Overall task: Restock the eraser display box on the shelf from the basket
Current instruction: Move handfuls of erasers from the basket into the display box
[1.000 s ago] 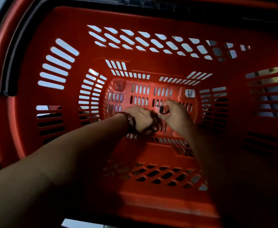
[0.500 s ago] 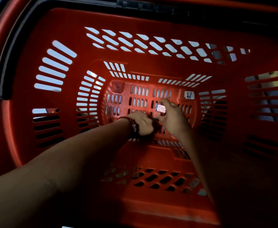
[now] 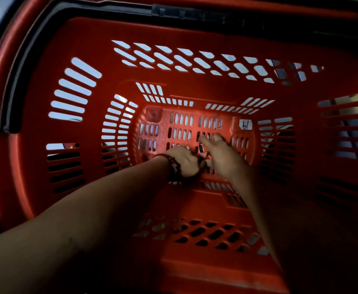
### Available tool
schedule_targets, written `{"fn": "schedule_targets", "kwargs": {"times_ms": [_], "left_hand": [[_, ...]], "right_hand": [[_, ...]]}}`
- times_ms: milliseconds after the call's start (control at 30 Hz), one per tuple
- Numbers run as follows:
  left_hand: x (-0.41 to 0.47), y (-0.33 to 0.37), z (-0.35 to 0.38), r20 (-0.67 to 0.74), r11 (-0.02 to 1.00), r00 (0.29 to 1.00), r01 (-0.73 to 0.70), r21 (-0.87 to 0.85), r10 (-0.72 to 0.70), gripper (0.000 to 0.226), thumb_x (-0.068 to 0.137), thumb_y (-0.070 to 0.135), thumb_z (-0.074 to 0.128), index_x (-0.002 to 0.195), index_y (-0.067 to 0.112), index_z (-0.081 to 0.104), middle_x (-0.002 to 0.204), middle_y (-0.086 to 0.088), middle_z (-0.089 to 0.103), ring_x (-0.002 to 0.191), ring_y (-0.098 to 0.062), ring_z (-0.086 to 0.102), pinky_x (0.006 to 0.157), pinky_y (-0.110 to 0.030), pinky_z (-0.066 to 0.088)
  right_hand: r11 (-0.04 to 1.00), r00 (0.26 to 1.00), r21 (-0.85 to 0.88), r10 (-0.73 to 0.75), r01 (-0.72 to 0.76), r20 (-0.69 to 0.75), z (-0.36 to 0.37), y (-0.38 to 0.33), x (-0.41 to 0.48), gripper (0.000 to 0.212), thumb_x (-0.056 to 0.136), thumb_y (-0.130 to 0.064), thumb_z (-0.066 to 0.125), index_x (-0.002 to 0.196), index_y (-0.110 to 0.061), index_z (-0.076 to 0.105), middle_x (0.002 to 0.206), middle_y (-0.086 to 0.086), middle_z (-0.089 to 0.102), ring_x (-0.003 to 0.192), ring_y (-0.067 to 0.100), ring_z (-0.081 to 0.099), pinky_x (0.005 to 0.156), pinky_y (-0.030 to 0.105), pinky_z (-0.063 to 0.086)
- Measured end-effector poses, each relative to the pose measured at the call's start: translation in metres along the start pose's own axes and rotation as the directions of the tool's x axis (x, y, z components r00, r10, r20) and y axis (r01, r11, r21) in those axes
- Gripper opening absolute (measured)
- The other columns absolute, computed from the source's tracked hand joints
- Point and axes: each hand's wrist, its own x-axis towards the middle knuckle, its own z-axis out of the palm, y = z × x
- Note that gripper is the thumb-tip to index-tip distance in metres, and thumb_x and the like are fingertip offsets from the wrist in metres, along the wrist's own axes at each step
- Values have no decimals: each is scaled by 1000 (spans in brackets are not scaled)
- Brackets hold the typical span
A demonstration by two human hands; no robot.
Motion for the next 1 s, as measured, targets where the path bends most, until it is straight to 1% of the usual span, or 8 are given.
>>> {"fn": "schedule_targets", "kwargs": {"times_ms": [100, 233, 300, 400, 500, 600, 733, 1000], "left_hand": [[7, -11, -3, 46, 997, 998, 41, -70, -38, 35, 104, 23, 52, 133, 6, 62, 134, -17, 65, 123, -34, 62, 50, -12, 44], [6, -9, 0, 5, 1000, 1000, -23, -3, 23, 43, 110, 36, 33, 129, 12, 62, 122, -11, 68, 113, -31, 64, 89, -30, 49], [5, -10, 1, -81, 992, 992, -89, 84, 96, 51, 110, 44, 23, 127, 15, 60, 117, -6, 65, 114, -29, 61, 95, -33, 44], [10, -16, -7, -93, 970, 989, -95, 222, 118, 51, 109, 45, 23, 136, 16, 55, 132, -17, 63, 122, -33, 59, 103, -41, 45], [5, -17, -25, -46, 945, 991, -102, 310, 123, 42, 109, 30, 34, 147, 14, 41, 127, -18, 63, 114, -36, 63, 92, -42, 51], [-7, -21, -43, -91, 917, 985, -101, 386, 147, 47, 102, 35, 54, 140, 9, 43, 117, -14, 64, 98, -32, 66, 80, -39, 54], [-37, -24, -64, -223, 924, 965, -44, 381, 138, 55, 92, 39, 67, 134, 11, 44, 114, -15, 65, 104, -36, 65, 70, -33, 42], [-142, 21, -111, -496, 946, 860, 53, 321, 120, 51, 86, 35, 69, 128, 13, 49, 115, -16, 65, 106, -39, 66, 68, -32, 43]], "right_hand": [[1000, 1000, 17, 15, -15, 0, 3, -3, 0, 69, 92, 4, 59, 150, -26, 39, 143, 10, 39, 100, 18, 54, 76, 25, 49], [993, 999, 107, 40, -39, -15, 3, -3, 0, 65, 93, 3, 59, 148, -26, 42, 142, 8, 42, 113, 23, 56, 86, 28, 49], [989, 998, 142, 54, -51, -19, 1, -3, 3, 63, 93, 2, 60, 148, -24, 44, 140, 8, 46, 119, 26, 56, 94, 32, 49], [984, 998, 169, 54, -52, -8, -4, -3, 7, 54, 93, -2, 63, 143, -18, 49, 135, 12, 51, 121, 29, 55, 97, 31, 44], [980, 999, 194, 42, -39, -12, -17, -6, 10, 39, 93, -3, 63, 129, -15, 53, 122, 12, 56, 102, 27, 59, 82, 29, 44], [972, 998, 235, 27, -14, -53, -37, -13, 9, 38, 92, -7, 70, 125, -19, 55, 110, 5, 57, 92, 22, 58, 74, 31, 43], [980, 994, 191, -37, 57, -103, -69, -21, 0, 31, 88, -10, 76, 105, -22, 54, 98, 3, 60, 87, 22, 58, 71, 31, 41], [988, 964, 126, -50, 85, -259, -143, -47, -72, 33, 83, -7, 80, 107, -12, 58, 104, 12, 70, 91, 27, 64, 79, 36, 49]]}}
